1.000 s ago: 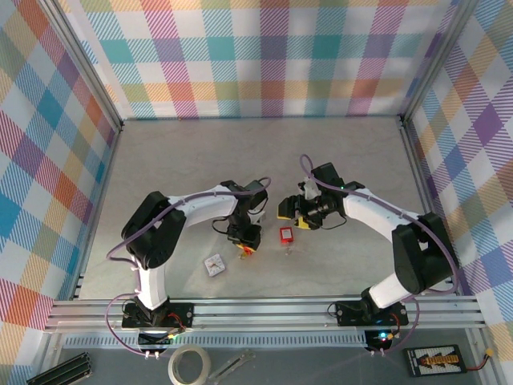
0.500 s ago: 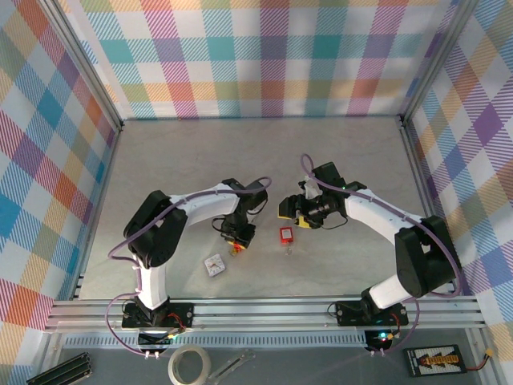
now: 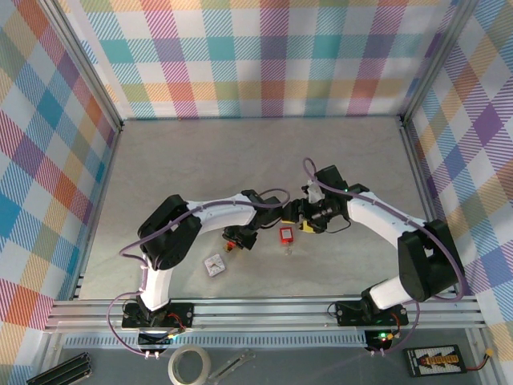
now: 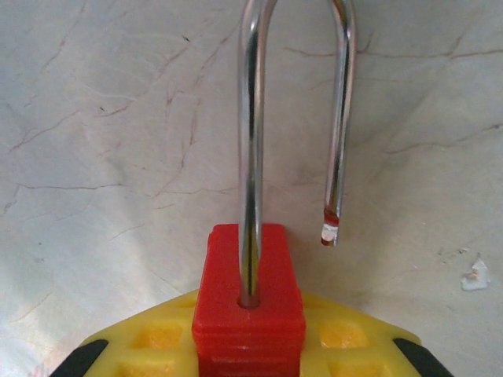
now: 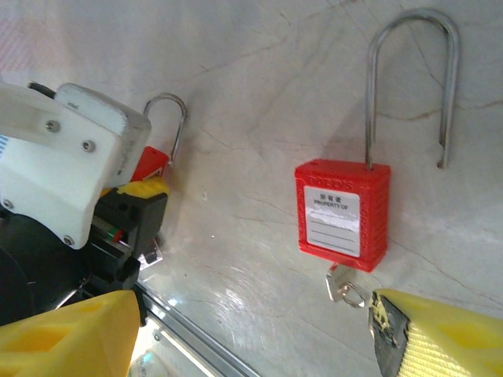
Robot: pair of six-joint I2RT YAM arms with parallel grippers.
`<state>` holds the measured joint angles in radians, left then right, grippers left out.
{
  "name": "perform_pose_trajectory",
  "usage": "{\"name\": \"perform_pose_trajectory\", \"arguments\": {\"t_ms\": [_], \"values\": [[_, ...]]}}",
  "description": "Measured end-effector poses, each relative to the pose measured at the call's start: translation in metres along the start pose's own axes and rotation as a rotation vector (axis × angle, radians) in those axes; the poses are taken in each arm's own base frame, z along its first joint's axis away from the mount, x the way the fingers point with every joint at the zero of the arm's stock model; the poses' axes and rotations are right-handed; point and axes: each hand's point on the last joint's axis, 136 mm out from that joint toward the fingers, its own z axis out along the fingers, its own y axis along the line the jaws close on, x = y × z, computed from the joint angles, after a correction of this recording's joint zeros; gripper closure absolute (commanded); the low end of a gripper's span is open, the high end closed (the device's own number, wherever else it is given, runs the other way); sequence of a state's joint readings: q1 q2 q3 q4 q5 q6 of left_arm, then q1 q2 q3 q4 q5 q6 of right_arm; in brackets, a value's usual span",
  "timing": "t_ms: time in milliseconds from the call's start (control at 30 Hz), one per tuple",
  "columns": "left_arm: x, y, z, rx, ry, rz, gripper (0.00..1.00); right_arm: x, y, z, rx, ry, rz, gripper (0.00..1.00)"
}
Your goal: Unlock with the key
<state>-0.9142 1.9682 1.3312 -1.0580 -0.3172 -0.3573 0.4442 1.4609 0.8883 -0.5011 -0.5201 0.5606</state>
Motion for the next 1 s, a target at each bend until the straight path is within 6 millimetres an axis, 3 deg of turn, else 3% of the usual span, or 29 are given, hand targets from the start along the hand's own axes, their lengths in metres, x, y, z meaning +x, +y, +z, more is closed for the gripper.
{"name": "perform_pose_trajectory", "arguments": {"t_ms": [200,433,633,767,867,1000], "values": [[0.001,-0.005,0.002,-0.018,-0.003,-0.021,0.56,0.008,-0.009,-0.002,0.034,0.01,0.021,0.23],[-0.002,-0.012,-0.005,0.032,-0.023,-0.065,0.45,0.006,-0.005,-0.01,0.033,-0.019,0.006,0.22],[-0.005,-0.021,-0.029,0.123,-0.08,-0.106,0.37,0.003,0.002,-0.013,0.009,-0.042,-0.016,0.22],[-0.01,-0.013,-0.055,0.219,-0.139,-0.183,0.31,0.002,0.006,-0.018,-0.002,-0.058,-0.03,0.22],[-0.015,0.003,-0.068,0.299,-0.181,-0.272,0.3,0.003,0.011,-0.025,-0.012,-0.075,-0.043,0.2],[-0.015,0.02,-0.061,0.34,-0.178,-0.351,0.3,0.007,0.016,-0.034,-0.023,-0.094,-0.062,0.18]]}}
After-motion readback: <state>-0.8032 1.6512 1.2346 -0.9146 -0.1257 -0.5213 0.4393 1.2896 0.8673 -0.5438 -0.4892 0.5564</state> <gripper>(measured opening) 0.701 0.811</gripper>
